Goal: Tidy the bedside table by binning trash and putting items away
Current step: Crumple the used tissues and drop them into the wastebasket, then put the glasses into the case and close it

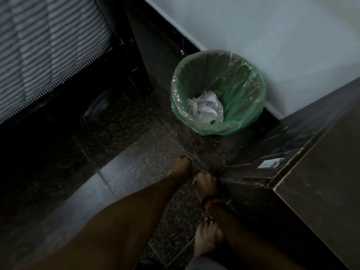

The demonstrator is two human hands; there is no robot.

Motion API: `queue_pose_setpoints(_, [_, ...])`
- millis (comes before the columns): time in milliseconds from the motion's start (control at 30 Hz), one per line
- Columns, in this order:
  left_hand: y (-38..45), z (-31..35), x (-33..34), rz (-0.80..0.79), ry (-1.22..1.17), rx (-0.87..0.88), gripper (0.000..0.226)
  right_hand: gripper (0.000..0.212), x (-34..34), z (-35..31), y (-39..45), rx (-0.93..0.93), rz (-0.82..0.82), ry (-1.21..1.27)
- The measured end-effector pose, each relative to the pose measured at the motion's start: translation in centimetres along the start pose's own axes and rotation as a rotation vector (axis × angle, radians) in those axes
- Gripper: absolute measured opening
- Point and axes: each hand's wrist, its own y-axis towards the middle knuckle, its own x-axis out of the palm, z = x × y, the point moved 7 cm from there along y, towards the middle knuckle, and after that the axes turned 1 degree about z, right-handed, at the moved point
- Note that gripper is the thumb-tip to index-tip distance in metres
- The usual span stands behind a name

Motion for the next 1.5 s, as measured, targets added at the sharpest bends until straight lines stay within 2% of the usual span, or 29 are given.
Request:
queue_pose_setpoints(133, [-1.2, -0.1, -3.6, 0.110, 0.019, -0.022, 0.029, 0.026, -3.9, -1.8, -1.5, -0.034, 0.105, 0.075])
queue_pose_setpoints(233, [-3.9, 2.7, -8.4, 0.237, -0.055, 0.029, 0.062, 0.029, -8.5, -3.9, -3.0, -0.025, 0.232, 0.203])
queue_pose_setpoints(267, [-4.5, 3.5, -9.5, 0.268, -0.069, 0.036, 0.066, 0.029, -9.5, -4.4, -3.1, -0.016, 0.249, 0.257])
queue_pose_setpoints(367, [-6.9, 5.8, -13.9, 0.407, -0.107, 0.127, 0.044, 0.029, -14.2, -6.3, -4.8, -0.032, 0.348, 0.397])
queue_pose_setpoints(433, [-8.5, 8.1, -16.9, 0.477, -0.087, 0.276, 0.031, 0.032, -17.4, -7.0, -6.2, -0.053, 0.452, 0.487])
queue_pose_setpoints(533, [-9.7, 10.6, -21.0, 0.538, -0.063, 0.410, 0.005, 0.030, -21.9, -7.0, -7.1, -0.050, 0.575, 0.461])
queue_pose_setpoints(633, [-9.5, 12.0, -23.6, 0.571, -0.184, 0.368, 0.012, 0.028, -26.0, -6.5, -7.1, -0.033, 0.671, 0.429])
queue_pose_setpoints(700, [-9.0, 13.0, -24.4, 0.561, -0.234, 0.337, 0.011, 0.028, -28.5, -5.8, -7.2, 0.027, 0.703, 0.418])
queue_pose_setpoints(867, [-7.5, 15.6, -23.2, 0.452, -0.239, 0.330, 0.020, 0.018, -31.4, -3.0, -5.4, 0.135, 0.601, 0.411])
queue_pose_setpoints(1000, [-6.9, 16.1, -21.0, 0.297, -0.248, 0.326, 0.064, 0.025, -31.6, -1.2, -4.4, 0.168, 0.564, 0.461])
queue_pose_setpoints(1067, [-7.0, 15.9, -19.9, 0.223, -0.183, 0.325, 0.073, 0.031, -31.7, -1.0, -4.8, 0.156, 0.567, 0.498])
queue_pose_setpoints(1233, [-8.3, 16.5, -19.7, 0.256, -0.072, 0.328, 0.065, 0.027, -33.0, -0.2, -8.4, 0.130, 0.574, 0.530])
queue_pose_setpoints(1500, [-17.7, 24.2, -20.2, 0.336, -0.057, 0.482, 0.055, 0.027, -36.2, 2.7, -16.9, 0.116, 0.698, 0.475])
